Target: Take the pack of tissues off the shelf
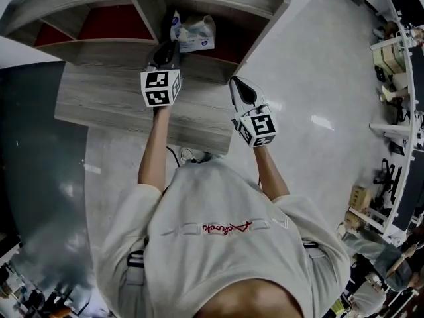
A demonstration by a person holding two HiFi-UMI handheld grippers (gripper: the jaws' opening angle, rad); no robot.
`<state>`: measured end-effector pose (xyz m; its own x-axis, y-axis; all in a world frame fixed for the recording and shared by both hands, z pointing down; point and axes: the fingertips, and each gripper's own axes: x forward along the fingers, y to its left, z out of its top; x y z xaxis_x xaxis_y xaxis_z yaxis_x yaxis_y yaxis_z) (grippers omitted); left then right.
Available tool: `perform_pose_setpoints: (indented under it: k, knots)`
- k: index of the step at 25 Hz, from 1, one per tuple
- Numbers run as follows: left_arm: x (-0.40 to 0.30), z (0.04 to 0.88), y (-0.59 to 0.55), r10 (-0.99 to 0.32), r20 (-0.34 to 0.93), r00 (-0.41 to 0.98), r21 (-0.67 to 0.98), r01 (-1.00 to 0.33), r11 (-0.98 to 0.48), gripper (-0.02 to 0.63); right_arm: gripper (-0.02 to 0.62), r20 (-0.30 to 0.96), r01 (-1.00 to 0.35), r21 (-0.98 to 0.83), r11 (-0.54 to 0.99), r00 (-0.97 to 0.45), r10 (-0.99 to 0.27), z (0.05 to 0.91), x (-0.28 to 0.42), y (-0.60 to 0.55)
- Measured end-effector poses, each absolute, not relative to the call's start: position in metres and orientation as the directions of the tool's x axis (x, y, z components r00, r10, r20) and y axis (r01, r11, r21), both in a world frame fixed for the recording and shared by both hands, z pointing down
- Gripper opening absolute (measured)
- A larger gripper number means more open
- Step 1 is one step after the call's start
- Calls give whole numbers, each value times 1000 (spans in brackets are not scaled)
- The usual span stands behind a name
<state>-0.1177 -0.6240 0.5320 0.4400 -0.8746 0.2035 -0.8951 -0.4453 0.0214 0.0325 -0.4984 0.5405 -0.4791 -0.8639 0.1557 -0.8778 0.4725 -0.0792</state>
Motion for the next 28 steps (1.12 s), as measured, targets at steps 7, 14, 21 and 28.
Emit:
perform_pose_setpoints:
  k: [7,14,21,28]
  knots:
    - [-124,524,-620,-893,159,422,21,-905,-424,2,7,153,-879,-71,472,-477,-865,539,36,-493]
    - [-130,500,-600,-902,95,421,17,-907,-421,2,6,139,-871,-70,485,-490,-860,533,32,-488]
    - [-152,480,-563,-919,43,393,28,-919,-392,2,6,107,-857,-68,511,-515,-850,523,21,-485]
    - [-188,471,-516,-942,19,336,42,-941,-335,2,6,69,-834,-68,548,-552,-831,509,2,-481]
